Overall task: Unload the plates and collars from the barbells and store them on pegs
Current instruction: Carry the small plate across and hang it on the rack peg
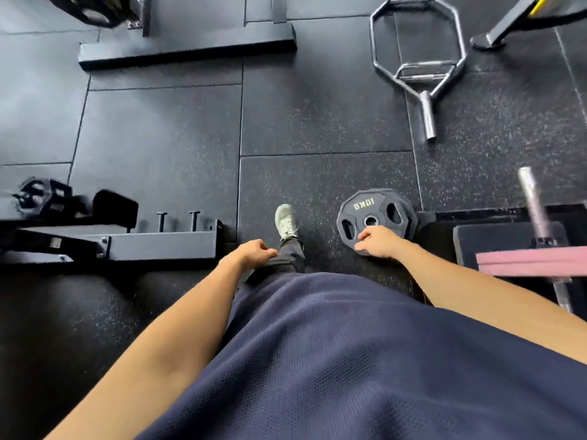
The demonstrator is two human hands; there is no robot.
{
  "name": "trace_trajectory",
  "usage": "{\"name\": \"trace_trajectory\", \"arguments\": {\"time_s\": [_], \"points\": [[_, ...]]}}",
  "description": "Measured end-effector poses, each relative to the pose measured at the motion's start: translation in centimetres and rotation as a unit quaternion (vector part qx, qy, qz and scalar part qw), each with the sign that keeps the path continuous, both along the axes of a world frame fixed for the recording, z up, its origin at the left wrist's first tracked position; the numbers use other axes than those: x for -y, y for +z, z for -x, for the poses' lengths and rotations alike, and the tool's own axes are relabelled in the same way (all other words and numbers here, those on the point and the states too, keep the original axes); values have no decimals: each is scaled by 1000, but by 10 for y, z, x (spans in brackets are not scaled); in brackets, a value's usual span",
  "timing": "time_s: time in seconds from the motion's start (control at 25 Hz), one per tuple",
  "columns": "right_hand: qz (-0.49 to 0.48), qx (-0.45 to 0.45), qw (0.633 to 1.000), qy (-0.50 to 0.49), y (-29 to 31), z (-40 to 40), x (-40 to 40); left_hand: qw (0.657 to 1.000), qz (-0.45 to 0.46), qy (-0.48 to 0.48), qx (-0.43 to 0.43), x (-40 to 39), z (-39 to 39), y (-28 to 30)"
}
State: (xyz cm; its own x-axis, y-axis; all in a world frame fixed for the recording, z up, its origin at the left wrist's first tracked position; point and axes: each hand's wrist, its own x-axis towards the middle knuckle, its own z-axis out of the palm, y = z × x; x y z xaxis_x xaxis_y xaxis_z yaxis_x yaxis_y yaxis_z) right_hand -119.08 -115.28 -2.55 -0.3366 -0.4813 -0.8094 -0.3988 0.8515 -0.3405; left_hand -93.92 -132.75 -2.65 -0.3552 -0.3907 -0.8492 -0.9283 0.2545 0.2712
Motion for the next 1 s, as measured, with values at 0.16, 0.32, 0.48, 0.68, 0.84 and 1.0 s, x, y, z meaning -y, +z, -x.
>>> {"name": "trace_trajectory", "arguments": {"time_s": [0.16,0.32,0.48,0.68,0.84,1.0], "points": [[-15,-11,1000,-6,-7,64,112,1000,-22,-2,20,126,57,-8],[-9,-47,998,-29,0,125,221,999,12,37,-6,255,104,4],[-3,-48,999,-20,13,168,329,997,20,65,-33,347,146,28],[6,-24,996,82,5,204,477,988,-2,148,-50,442,176,27],[19,-12,983,184,8,235,625,972,10,233,-34,526,196,34],[34,26,964,264,22,241,760,944,-1,331,-10,585,194,35]]}}
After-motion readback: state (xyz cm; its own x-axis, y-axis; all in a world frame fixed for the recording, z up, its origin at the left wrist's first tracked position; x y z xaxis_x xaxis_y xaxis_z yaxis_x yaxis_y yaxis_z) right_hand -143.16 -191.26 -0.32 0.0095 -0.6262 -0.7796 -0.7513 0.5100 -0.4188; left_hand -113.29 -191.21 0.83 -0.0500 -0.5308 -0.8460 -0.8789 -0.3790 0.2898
